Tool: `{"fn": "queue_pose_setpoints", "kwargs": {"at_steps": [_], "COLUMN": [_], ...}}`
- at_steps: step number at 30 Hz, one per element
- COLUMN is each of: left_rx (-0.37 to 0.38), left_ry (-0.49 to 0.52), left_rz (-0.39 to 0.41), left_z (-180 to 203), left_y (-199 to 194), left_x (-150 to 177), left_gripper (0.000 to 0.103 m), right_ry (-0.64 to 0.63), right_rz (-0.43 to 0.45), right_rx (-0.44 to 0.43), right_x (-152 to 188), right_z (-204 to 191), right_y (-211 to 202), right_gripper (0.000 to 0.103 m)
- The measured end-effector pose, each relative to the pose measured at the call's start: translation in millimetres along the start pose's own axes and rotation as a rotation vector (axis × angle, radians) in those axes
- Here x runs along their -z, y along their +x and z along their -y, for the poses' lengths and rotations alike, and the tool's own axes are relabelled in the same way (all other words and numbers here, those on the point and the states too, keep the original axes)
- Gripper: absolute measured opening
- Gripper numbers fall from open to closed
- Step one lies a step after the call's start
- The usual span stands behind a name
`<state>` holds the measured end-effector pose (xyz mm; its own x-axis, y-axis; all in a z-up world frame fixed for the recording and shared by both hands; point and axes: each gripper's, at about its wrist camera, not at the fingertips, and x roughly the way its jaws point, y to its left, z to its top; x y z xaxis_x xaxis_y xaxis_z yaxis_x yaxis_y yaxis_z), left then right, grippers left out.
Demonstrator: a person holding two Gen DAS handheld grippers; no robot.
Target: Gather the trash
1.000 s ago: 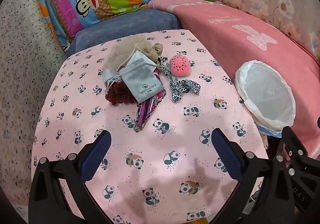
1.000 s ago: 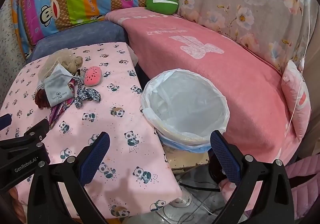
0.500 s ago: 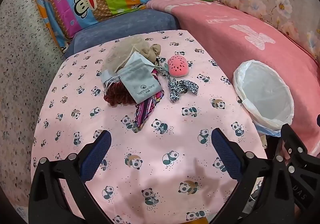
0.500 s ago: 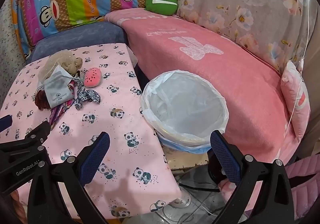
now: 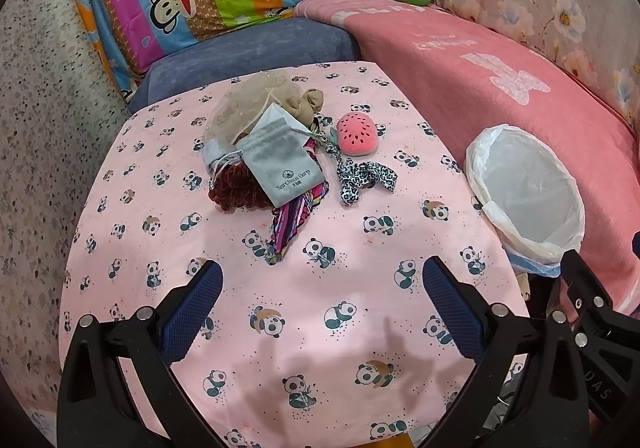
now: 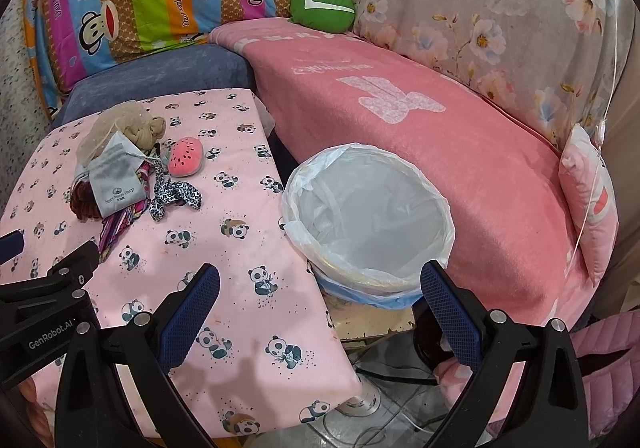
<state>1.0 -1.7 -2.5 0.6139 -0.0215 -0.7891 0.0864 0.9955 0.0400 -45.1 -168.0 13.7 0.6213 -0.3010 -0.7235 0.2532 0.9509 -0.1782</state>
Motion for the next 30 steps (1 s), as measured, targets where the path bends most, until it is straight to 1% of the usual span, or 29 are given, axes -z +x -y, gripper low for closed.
{"fn": "queue_pose_setpoints", "kwargs": {"at_steps": [30], "left_rx": [0.008], "left_ry": [-0.005], "left_rz": [-0.001], "left_z": [-0.8], "left_y": [0.5], "left_x": [-0.2], "left_gripper": [0.095], "right_ry": [-0.005], "right_rz": [0.001], "right_rx": [0.008], "right_x": [-5.6], "right_z": [5.9], "right_y": [1.2], "right_gripper": [0.096]}}
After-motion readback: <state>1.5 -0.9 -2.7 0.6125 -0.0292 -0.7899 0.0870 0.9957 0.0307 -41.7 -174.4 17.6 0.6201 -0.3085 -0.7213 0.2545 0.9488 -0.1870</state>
